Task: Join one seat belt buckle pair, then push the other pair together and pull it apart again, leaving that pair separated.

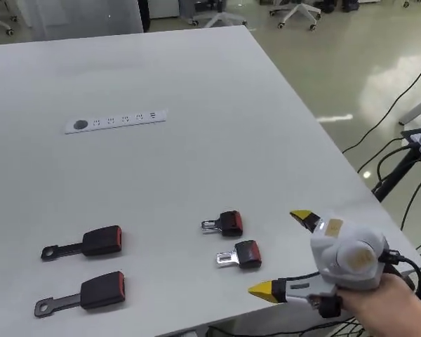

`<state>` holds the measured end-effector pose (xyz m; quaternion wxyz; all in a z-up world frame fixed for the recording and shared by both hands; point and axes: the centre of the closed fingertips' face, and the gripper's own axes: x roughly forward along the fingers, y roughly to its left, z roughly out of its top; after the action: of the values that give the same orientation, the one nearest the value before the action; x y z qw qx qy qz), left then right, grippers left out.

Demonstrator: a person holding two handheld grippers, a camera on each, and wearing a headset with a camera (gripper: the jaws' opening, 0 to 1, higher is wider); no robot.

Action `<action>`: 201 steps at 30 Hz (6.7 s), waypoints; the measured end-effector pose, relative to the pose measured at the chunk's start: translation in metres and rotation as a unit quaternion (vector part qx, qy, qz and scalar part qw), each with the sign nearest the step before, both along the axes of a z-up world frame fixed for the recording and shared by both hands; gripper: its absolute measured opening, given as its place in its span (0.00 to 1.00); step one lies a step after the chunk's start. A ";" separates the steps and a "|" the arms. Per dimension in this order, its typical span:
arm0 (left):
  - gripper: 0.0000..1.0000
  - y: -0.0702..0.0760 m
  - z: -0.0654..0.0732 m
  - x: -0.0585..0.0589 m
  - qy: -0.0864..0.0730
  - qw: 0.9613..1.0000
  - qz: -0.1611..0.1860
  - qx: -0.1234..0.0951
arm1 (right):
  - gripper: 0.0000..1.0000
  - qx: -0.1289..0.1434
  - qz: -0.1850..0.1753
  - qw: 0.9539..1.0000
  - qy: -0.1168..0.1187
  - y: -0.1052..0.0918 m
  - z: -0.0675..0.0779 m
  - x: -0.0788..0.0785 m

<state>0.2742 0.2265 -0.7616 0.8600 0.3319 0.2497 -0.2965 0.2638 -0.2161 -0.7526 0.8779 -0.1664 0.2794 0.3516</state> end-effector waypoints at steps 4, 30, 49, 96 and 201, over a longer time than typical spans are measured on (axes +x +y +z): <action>1.00 -0.001 0.005 0.001 -0.003 1.000 0.002 -0.005 | 0.98 -0.005 0.023 1.000 -0.004 0.007 0.001 0.003; 1.00 0.001 0.001 0.002 0.010 1.000 0.005 -0.027 | 0.97 -0.026 0.035 0.999 0.011 0.004 -0.021 0.020; 1.00 -0.005 0.005 0.001 0.014 0.999 0.001 -0.035 | 0.95 -0.037 0.022 0.999 0.015 -0.010 -0.017 0.010; 0.95 -0.091 -0.054 0.008 0.185 0.979 -0.086 -0.001 | 0.75 -0.113 0.117 0.984 0.067 0.004 -0.037 0.028; 0.32 -0.158 -0.097 0.007 0.287 0.897 -0.296 0.162 | 0.32 -0.117 0.321 0.936 0.086 0.192 -0.099 0.015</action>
<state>0.2810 0.0685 -0.8584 0.5579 0.4258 0.4205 -0.5750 0.2785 -0.0246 -0.8515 0.6653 -0.3179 0.3246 0.5924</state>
